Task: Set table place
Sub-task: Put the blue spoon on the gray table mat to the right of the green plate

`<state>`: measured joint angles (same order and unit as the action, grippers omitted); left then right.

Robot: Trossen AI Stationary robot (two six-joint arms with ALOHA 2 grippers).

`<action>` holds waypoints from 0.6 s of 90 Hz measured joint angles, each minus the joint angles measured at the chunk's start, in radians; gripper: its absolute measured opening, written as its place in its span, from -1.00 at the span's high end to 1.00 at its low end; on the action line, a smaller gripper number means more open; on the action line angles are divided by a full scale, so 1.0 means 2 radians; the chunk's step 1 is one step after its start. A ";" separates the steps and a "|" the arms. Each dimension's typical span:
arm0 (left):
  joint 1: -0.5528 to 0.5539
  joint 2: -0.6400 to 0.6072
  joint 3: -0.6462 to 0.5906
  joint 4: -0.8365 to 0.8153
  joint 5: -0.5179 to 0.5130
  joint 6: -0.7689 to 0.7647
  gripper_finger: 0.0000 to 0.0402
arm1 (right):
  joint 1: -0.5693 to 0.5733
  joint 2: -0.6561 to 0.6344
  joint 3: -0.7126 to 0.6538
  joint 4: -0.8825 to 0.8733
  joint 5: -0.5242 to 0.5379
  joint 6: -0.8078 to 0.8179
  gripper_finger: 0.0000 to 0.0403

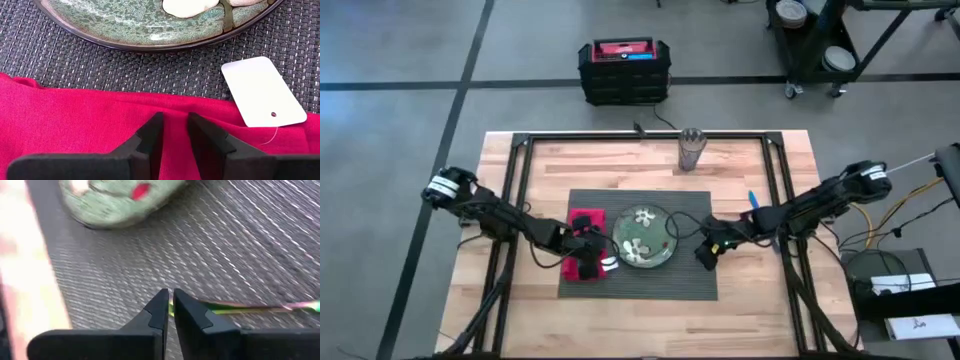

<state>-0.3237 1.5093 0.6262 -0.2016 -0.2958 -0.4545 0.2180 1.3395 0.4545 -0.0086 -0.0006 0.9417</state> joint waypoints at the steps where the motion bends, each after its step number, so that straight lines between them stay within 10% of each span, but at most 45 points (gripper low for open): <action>1: 0.000 0.000 0.000 0.000 0.000 0.000 0.61 | 0.000 -0.001 0.001 -0.008 0.000 0.000 0.93; 29: 0.000 0.000 0.000 0.001 0.000 0.000 0.61 | -0.001 -0.065 0.058 -0.298 0.087 -0.033 0.93; 54: 0.000 0.000 0.000 0.002 0.000 0.000 0.61 | -0.002 -0.046 0.046 -0.320 0.119 -0.043 0.93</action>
<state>-0.3239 1.5093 0.6262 -0.1976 -0.2958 -0.4545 0.2131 1.2472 0.5457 -0.6495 0.2374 0.8552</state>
